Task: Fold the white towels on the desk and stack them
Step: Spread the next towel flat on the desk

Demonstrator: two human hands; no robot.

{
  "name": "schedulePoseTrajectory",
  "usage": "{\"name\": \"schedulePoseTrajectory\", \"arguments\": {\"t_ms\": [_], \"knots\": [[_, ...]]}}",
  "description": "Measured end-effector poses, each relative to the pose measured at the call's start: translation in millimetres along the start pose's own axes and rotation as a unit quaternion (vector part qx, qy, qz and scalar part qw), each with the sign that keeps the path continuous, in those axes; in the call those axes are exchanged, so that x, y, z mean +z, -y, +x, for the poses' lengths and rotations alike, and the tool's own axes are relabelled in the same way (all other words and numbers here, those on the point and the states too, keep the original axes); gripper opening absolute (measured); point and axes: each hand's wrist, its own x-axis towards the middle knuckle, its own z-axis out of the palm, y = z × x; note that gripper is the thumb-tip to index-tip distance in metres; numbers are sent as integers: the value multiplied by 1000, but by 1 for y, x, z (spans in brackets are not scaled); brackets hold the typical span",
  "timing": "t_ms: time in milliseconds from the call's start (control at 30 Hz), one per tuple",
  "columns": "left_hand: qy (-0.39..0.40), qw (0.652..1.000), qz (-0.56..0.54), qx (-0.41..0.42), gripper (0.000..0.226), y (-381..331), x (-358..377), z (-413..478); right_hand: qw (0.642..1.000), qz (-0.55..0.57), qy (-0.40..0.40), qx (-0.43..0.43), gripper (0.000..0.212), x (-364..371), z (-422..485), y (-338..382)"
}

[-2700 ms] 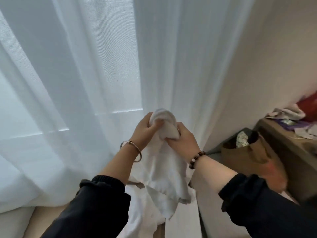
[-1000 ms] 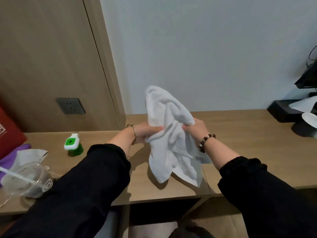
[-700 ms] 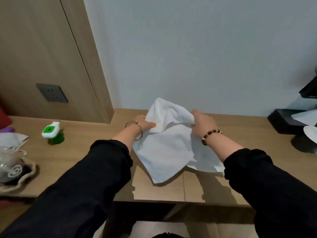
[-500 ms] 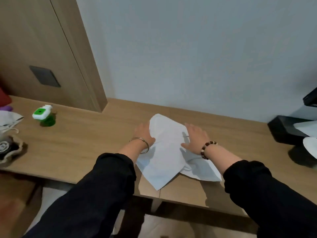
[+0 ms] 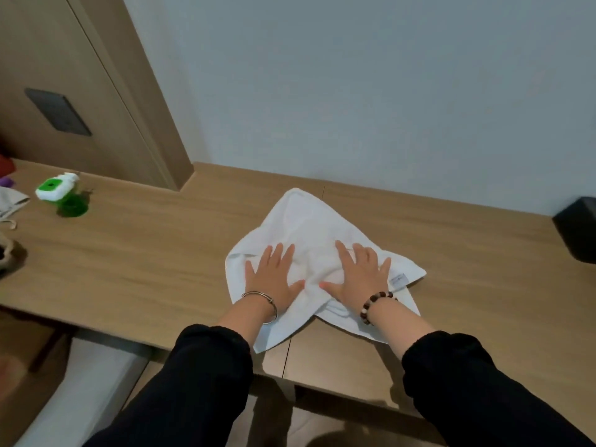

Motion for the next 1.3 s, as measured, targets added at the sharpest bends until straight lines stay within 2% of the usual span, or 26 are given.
{"name": "schedulePoseTrajectory", "arguments": {"t_ms": [100, 233, 400, 467, 533, 667, 700, 767, 833, 933, 1033, 1100, 1133, 1200, 1300], "knots": [[-45, 999, -9, -1, 67, 0, 3, 24, 994, -52, -99, -6, 84, 8, 15, 5], [-68, 997, -32, 12, 60, -4, -17, 62, 985, -54, -162, 10, 74, 16, 38, 18], [-70, 994, -18, 80, 56, 2, -33, 74, 968, -64, -243, -18, 61, 23, 50, 15], [-79, 993, -21, 89, 47, 0, -29, 65, 966, -71, -245, -25, 60, 25, 49, 12], [-95, 989, -70, 93, 40, -4, -24, 47, 971, -71, -229, -25, 60, 23, 45, 11], [-89, 952, -263, 132, 48, -9, -22, 0, 984, -19, -170, -44, 64, 21, 26, 6], [-75, 951, -263, 147, 55, -9, -21, -14, 987, 2, -149, -55, 67, 21, 19, 4], [-66, 969, -179, 155, 72, -6, -14, -35, 987, 35, -121, -96, 74, 20, 2, -2], [-101, 979, -129, 125, 65, -3, -4, -51, 983, 67, -101, -139, 81, 21, -17, -5], [-188, 960, -199, 61, 14, 1, 4, -70, 983, 65, -67, -160, 90, 31, -45, -6], [-239, 941, -237, 15, 21, 0, 0, -92, 979, 85, -109, -151, 76, 44, -68, -1], [-250, 944, -213, -26, 27, -2, -9, -105, 969, 123, -154, -149, 56, 43, -80, -1], [-266, 935, -227, -59, 32, 2, -13, -109, 966, 125, -172, -148, 45, 43, -84, -4], [-251, 915, -290, -126, 37, 13, -22, -116, 965, 88, -199, -146, 29, 42, -92, -13], [-253, 871, -362, -215, 38, 40, -35, -121, 969, 19, -221, -104, 25, 38, -98, -29]]}}
